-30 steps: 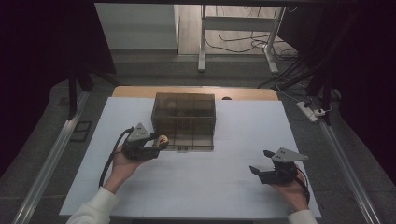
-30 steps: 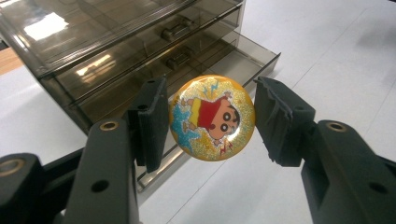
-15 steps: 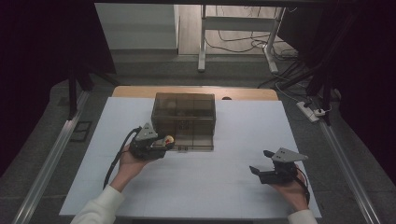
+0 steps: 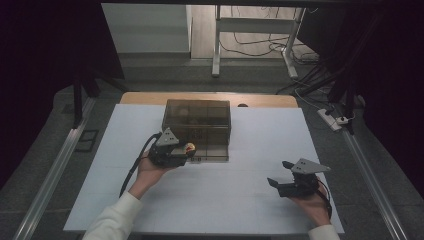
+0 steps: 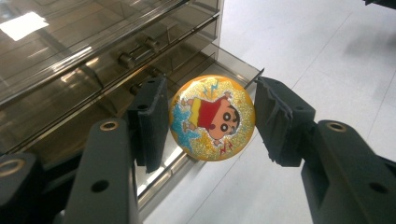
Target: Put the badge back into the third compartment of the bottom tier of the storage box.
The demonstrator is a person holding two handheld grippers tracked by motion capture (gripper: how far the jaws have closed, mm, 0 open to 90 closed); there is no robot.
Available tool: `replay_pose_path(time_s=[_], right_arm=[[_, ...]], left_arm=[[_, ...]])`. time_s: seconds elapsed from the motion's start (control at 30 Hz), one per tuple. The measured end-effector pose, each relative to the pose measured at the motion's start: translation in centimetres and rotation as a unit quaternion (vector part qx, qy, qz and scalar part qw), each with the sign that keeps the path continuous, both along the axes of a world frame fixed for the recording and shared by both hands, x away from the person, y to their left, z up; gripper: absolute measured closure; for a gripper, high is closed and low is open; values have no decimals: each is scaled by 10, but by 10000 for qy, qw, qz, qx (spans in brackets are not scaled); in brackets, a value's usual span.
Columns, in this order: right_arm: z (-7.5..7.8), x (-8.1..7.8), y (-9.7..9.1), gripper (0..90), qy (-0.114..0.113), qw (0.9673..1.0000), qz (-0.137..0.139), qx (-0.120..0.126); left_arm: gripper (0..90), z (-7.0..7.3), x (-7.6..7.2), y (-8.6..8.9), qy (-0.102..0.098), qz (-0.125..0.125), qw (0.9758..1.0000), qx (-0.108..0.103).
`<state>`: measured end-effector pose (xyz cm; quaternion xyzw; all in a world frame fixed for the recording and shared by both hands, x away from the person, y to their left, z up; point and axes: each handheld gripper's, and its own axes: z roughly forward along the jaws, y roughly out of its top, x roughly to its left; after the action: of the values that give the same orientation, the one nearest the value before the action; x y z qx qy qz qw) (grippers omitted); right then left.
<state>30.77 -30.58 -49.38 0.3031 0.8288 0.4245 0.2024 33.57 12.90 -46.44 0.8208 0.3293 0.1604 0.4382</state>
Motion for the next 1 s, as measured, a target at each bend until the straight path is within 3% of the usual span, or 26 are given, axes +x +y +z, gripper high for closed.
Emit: replay_pose_path(time_s=[0.5,1.0], right_arm=[[2,0,1,159,-9,10000,40,89],[1,0,1,159,7,10000,19,59]], left_arm=[[463,8,8,-22,-40,-133,9999,15],[463,7,24,-61,44,-341,9993,125]])
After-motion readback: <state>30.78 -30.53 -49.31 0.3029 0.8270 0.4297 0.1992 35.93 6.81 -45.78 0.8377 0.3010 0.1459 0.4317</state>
